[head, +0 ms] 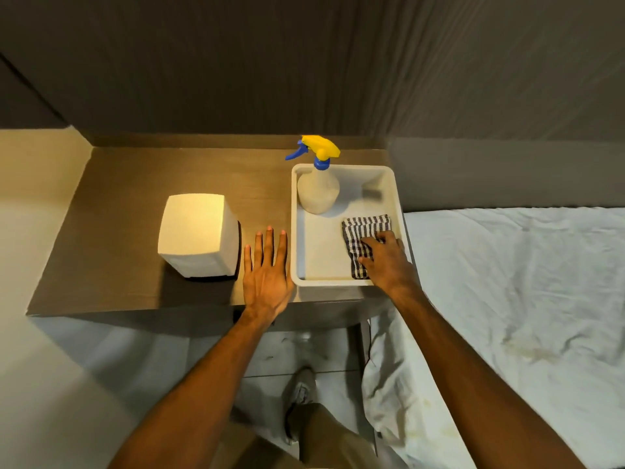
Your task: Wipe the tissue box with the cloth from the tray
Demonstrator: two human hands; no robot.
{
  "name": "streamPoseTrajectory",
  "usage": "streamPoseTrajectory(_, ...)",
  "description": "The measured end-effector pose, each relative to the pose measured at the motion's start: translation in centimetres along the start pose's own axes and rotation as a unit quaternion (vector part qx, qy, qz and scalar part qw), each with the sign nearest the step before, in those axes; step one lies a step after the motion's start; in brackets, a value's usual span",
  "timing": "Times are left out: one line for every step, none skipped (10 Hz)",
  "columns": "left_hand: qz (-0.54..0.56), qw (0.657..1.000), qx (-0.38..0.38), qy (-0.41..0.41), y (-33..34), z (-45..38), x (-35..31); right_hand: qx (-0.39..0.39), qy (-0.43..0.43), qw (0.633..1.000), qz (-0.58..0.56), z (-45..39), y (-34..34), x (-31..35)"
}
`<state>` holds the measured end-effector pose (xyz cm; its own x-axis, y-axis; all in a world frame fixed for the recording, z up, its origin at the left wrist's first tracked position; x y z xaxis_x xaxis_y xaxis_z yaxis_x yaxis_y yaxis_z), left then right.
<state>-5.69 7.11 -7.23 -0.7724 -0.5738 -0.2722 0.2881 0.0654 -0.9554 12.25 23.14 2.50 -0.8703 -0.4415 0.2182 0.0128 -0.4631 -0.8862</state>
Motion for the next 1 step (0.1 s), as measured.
streamPoseTrajectory(0.008,0.999,-0.025,-0.02,0.03,1.9,-0.49,-0.049,-0.007,0.999,-0.021,1.53,-1.15,0.31)
Point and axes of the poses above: each hand's wrist, its own z-axis away from the middle knuckle, its own y-axis out of the palm, x = y × z, the point moved 4 cm from there along -z, towards the middle knuckle, and after that the axes turned 4 degrees about z, right-handed, at the moved point
